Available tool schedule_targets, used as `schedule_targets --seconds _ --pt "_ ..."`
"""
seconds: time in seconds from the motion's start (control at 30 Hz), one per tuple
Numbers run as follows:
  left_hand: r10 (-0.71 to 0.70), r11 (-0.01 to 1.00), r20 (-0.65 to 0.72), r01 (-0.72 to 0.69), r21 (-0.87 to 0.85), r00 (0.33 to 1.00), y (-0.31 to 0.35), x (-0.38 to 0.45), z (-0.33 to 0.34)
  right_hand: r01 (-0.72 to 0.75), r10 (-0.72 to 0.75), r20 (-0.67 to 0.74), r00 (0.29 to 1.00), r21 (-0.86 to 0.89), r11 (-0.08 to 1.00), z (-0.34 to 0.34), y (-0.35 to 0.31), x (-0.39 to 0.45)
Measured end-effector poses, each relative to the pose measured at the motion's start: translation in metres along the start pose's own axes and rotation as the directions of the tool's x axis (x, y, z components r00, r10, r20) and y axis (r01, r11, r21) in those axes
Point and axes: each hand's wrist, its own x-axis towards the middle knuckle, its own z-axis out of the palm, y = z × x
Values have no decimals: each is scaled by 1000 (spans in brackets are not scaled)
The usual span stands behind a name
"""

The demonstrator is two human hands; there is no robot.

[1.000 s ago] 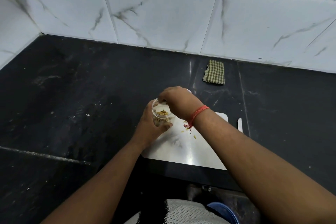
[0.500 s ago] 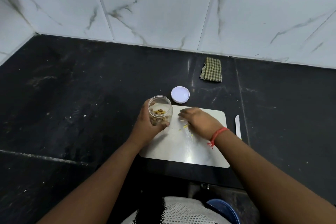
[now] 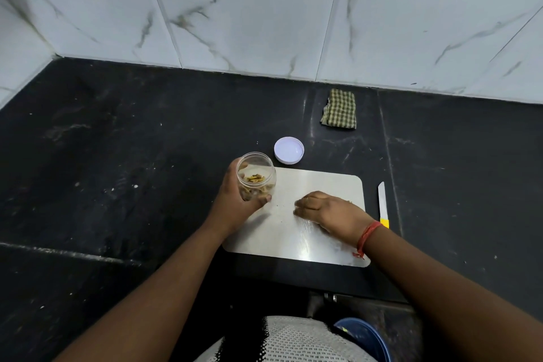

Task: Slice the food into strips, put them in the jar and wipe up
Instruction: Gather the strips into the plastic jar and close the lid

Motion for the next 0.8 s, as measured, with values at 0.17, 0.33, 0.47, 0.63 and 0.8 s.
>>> schedule_targets --seconds 0.17,0.33,0.47,0.63,0.8 --pt "-21 1000 7 21 -17 1000 -1 0 0 -34 35 -106 994 13 999 4 -11 10" --pt "-30 999 4 30 -24 1000 -2 0 1 -236 254 -69 965 200 951 6 -15 26" --pt "-24 999 2 24 -25 1000 -2 0 0 -362 402 -4 916 426 829 4 -13 30" --pt "-21 1000 -3 21 -14 1000 -2 0 0 -367 701 32 713 868 333 -32 -20 51" --pt "0 1000 -7 0 3 1000 -1 1 0 -164 628 -186 756 874 457 -100 -32 97"
